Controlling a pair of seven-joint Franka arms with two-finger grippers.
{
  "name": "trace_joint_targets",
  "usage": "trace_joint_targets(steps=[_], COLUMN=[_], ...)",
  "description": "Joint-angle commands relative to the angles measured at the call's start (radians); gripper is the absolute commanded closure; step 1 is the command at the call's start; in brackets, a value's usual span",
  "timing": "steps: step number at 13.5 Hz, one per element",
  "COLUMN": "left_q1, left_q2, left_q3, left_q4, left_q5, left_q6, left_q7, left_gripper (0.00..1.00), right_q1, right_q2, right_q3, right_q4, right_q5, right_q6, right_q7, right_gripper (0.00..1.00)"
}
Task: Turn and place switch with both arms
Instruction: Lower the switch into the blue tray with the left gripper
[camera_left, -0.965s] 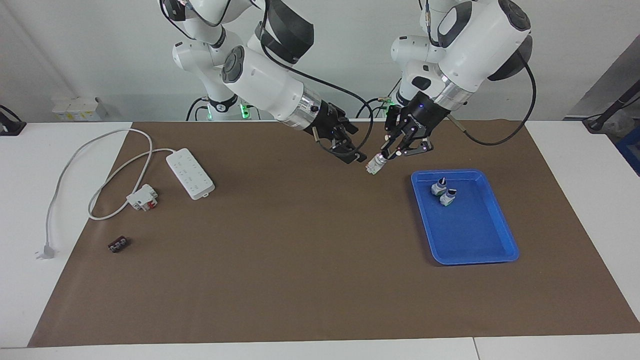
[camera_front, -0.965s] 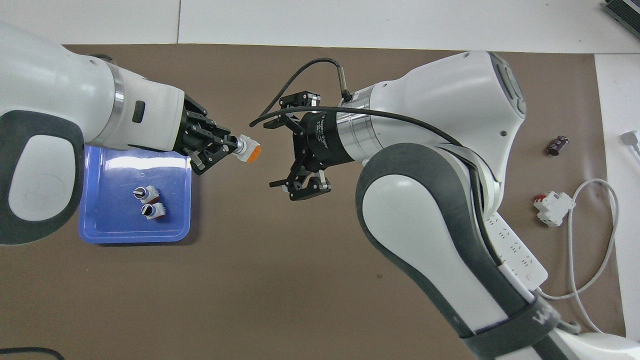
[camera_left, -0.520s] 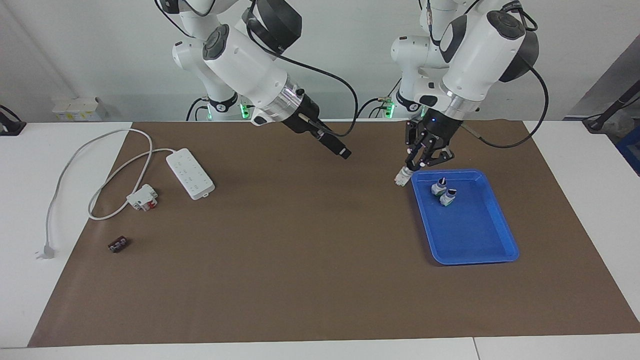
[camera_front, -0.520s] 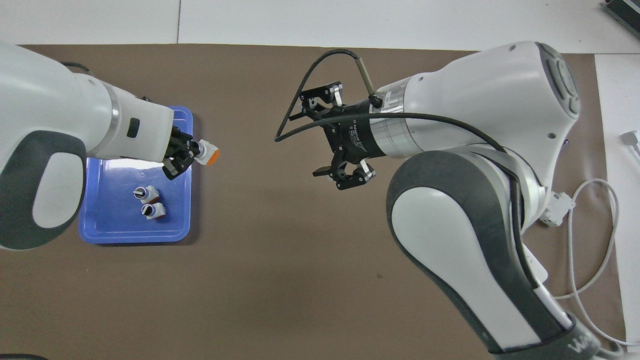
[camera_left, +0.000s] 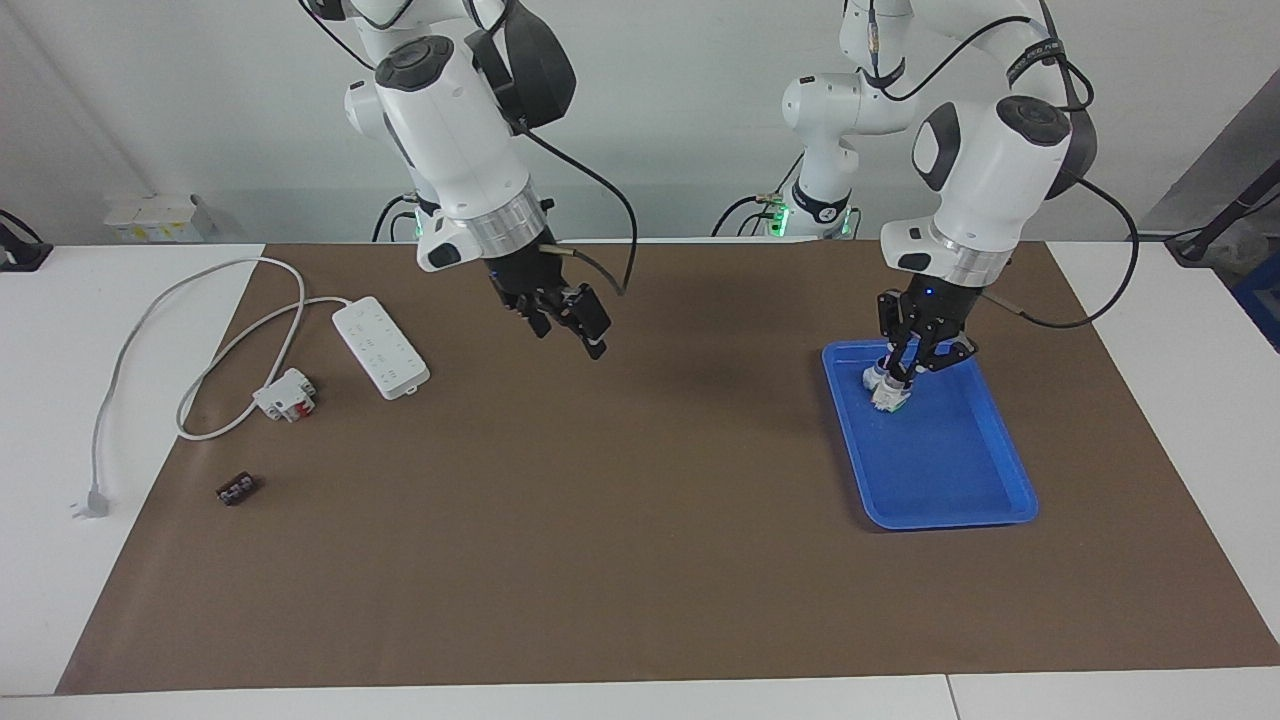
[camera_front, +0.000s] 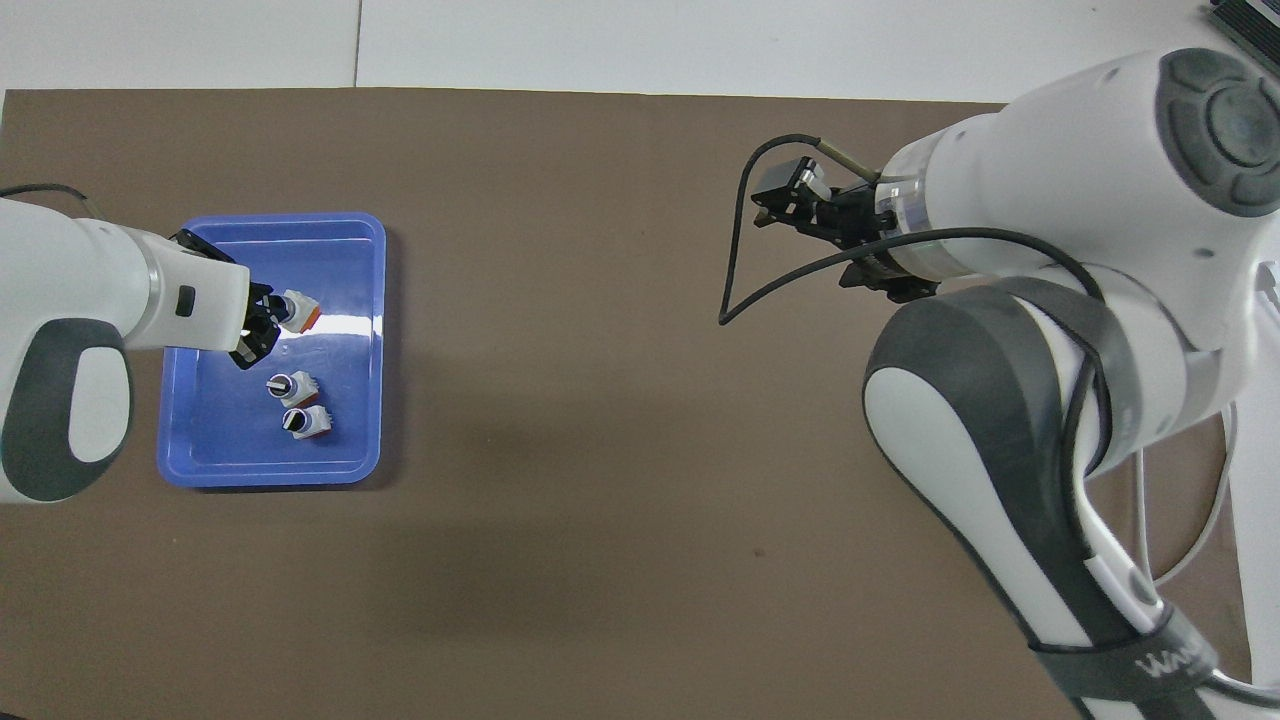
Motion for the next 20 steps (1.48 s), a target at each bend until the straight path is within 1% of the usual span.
trace_joint_targets(steps=[1, 3, 6, 8, 9, 10, 12, 13, 14, 15, 17, 18, 20], left_q1=[0.044, 0.061, 0.099, 0.112, 0.112, 0.11, 0.106, 0.089, 0.086, 0.096, 0.101, 0.101, 0.098], left_q2=[0.023, 0.035, 0.052, 0.083, 0.083, 0.077, 0.066, 0.06, 0.057, 0.044, 0.026, 0.012, 0.004], left_q3=[-0.01, -0.01, -0.01, -0.012, -0.012, -0.012, -0.014, -0.014, -0.015, -0.014, -0.014, -0.012, -0.012], left_q4=[-0.028, -0.064, -0.107, -0.107, -0.115, -0.139, -0.158, -0.155, -0.15, -0.146, -0.138, -0.146, -0.141], left_q5=[0.022, 0.021, 0.022, 0.021, 0.021, 0.021, 0.022, 0.021, 0.021, 0.021, 0.019, 0.019, 0.019], left_q6=[0.068, 0.12, 0.183, 0.192, 0.182, 0.178, 0.148, 0.102, 0.071, 0.05, 0.039, 0.034, 0.02], left_q7=[0.028, 0.087, 0.136, 0.181, 0.213, 0.245, 0.252, 0.241, 0.239, 0.242, 0.229, 0.177, -0.031], left_gripper=[1.0, 1.0, 1.0, 1.0, 1.0, 1.0, 1.0, 0.62, 0.17, 0.01, 0.01, 0.01, 0.01], right_q1=[-0.009, -0.009, -0.015, -0.032, -0.044, -0.09, -0.118, -0.123, -0.129, -0.138, -0.172, -0.178, -0.166], right_q2=[-0.067, -0.104, -0.144, -0.184, -0.208, -0.224, -0.247, -0.276, -0.3, -0.303, -0.302, -0.297, -0.296], right_q3=[-0.093, -0.172, -0.255, -0.274, -0.274, -0.263, -0.256, -0.256, -0.254, -0.251, -0.21, -0.196, -0.196], right_q4=[-0.034, -0.028, -0.018, -0.022, -0.034, -0.046, -0.061, -0.099, -0.135, -0.137, -0.132, -0.126, -0.121], right_q5=[-0.033, -0.072, -0.115, -0.147, -0.155, -0.155, -0.153, -0.153, -0.153, -0.153, -0.146, -0.144, -0.153], right_q6=[-0.059, -0.146, -0.255, -0.347, -0.39, -0.406, -0.424, -0.444, -0.437, -0.433, -0.433, -0.432, -0.433], right_q7=[-0.244, -0.416, -0.564, -0.611, -0.633, -0.669, -0.743, -0.743, -0.742, -0.742, -0.724, -0.684, -0.667], right_gripper=[0.0, 0.0, 0.0, 0.0, 0.0, 0.0, 0.0, 0.0, 0.0, 0.0, 0.0, 0.0, 0.0])
